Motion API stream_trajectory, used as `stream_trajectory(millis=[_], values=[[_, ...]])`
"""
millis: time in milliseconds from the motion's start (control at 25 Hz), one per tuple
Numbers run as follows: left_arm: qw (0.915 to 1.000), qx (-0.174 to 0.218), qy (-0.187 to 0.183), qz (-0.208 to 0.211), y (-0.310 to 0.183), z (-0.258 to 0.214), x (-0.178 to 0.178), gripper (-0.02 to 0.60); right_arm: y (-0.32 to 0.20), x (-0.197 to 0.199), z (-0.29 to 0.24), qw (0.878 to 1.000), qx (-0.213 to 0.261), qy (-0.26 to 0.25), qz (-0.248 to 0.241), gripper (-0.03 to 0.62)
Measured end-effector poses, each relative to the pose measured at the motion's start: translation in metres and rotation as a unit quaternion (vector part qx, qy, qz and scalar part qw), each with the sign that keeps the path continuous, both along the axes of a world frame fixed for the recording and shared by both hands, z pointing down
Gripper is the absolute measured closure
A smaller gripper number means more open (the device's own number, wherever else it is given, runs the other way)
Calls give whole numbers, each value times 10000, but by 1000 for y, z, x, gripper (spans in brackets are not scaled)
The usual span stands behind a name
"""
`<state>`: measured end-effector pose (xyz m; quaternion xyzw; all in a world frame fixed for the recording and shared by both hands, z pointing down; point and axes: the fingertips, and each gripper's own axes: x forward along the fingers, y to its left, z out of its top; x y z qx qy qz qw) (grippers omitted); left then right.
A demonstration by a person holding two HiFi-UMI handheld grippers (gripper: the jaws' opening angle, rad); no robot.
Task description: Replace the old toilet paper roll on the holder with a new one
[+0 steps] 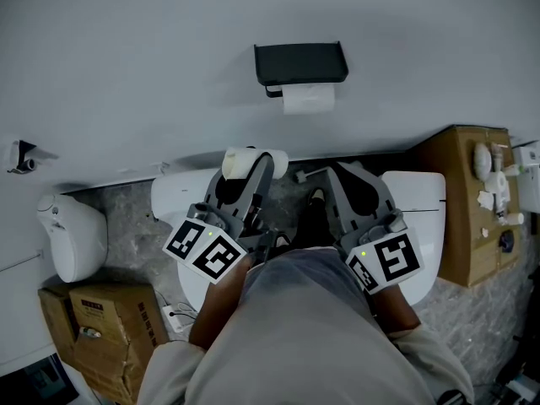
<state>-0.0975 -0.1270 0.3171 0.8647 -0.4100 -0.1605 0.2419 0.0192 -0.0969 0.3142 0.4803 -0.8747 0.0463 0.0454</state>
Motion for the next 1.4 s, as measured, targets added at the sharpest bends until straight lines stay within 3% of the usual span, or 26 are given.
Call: stream_trajectory(millis=[360,680,1000,1400], values=[[9967,607,-538,17,-63,-55,-2,453,-3,-6,-4,9998,79,-2,-197,577],[9874,943,-1248,235,-127,-85,17,453,-20,3,-3,9997,21,-137,-203,577],[9685,737,-2257,748,-176,-67,53,453,-43,12,6,9994,-127,-222,-233,577],[9380,598,-3124,1377,-189,-40,88,453,-59,20,17,9985,-320,-345,-264,577]])
